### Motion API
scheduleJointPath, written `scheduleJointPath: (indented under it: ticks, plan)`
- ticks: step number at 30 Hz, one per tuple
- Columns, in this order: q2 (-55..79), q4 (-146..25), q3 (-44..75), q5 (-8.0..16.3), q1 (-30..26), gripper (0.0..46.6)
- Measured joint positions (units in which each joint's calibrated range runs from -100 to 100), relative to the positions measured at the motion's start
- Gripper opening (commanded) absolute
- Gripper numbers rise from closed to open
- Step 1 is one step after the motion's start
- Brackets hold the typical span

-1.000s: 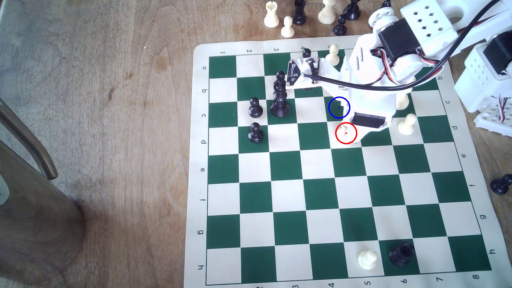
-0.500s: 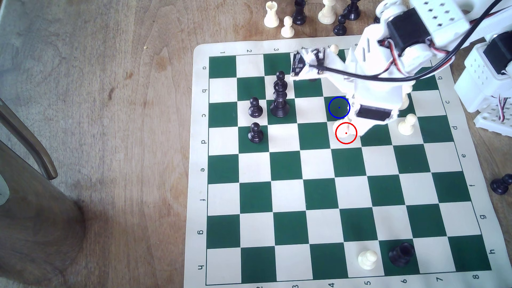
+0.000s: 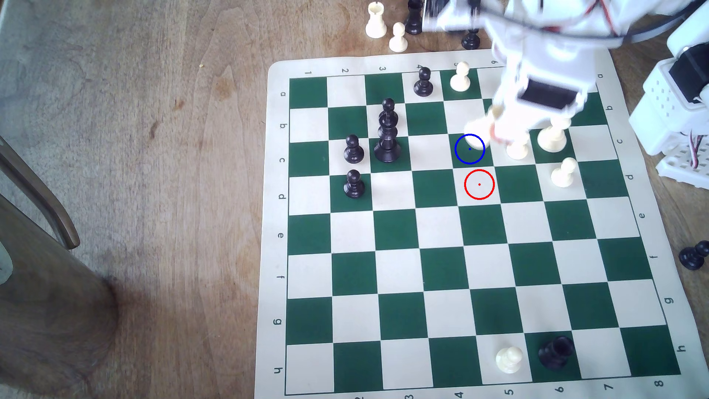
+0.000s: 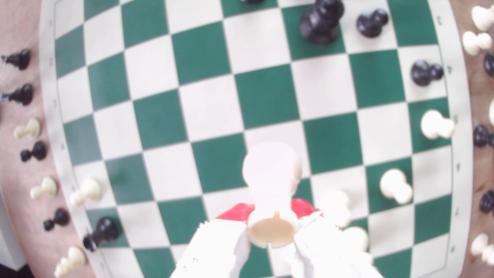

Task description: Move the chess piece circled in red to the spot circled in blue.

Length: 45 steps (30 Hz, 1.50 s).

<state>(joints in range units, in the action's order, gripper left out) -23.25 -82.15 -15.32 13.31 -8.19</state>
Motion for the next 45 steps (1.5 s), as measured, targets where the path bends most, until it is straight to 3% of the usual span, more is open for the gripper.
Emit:
scheduleJointPath:
  ticks: [9,14,26,45]
  plan:
    - [5.6,-7.3,9.3,-4.9,8.9,3.4]
    - [9.5,-6.4,5.1,-6.6,8.7,3.3]
    - [22.5,-0.2,2.3,-7.7,8.7,3.4]
    - [25.8,9.5,-5.6,-8.1,9.3,3.6]
